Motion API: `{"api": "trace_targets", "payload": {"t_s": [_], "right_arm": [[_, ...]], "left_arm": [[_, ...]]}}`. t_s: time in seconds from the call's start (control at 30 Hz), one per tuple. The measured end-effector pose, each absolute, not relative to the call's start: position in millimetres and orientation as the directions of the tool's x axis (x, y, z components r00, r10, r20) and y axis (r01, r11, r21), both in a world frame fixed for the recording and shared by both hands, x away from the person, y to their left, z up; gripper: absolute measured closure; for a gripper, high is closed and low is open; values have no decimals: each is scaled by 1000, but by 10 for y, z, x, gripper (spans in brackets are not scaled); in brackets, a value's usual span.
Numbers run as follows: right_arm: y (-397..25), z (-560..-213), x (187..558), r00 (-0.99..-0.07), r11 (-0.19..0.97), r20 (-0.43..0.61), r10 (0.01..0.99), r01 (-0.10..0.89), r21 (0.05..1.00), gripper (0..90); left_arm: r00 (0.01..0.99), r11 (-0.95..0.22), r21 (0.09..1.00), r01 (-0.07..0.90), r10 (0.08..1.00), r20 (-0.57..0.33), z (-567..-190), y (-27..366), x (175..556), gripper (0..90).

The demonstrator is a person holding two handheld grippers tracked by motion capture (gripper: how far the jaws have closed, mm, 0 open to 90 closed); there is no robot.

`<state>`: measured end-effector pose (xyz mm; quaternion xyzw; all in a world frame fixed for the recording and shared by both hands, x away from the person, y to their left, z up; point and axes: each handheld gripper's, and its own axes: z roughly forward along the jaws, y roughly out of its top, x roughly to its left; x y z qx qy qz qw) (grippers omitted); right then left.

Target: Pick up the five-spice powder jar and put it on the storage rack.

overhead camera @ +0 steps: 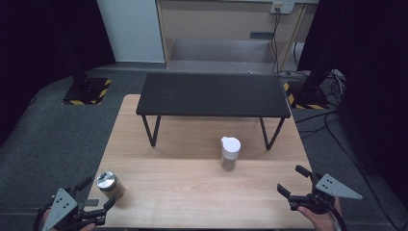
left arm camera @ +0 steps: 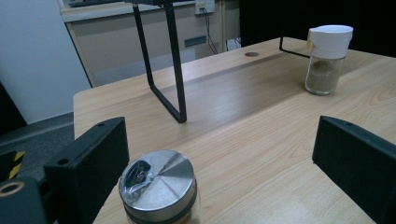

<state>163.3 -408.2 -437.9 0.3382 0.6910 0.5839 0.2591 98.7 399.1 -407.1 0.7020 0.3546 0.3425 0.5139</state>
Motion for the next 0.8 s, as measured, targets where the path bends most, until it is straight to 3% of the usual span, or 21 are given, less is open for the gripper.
{"api": "trace_targets", "payload": {"t_s": [0.8], "right_arm": [[-4104,-4401,1628,-631,66,54,774,165,984,32]], "left_arm": [[537,-169,978,121,840,78,-4132,4071,984,24]]}}
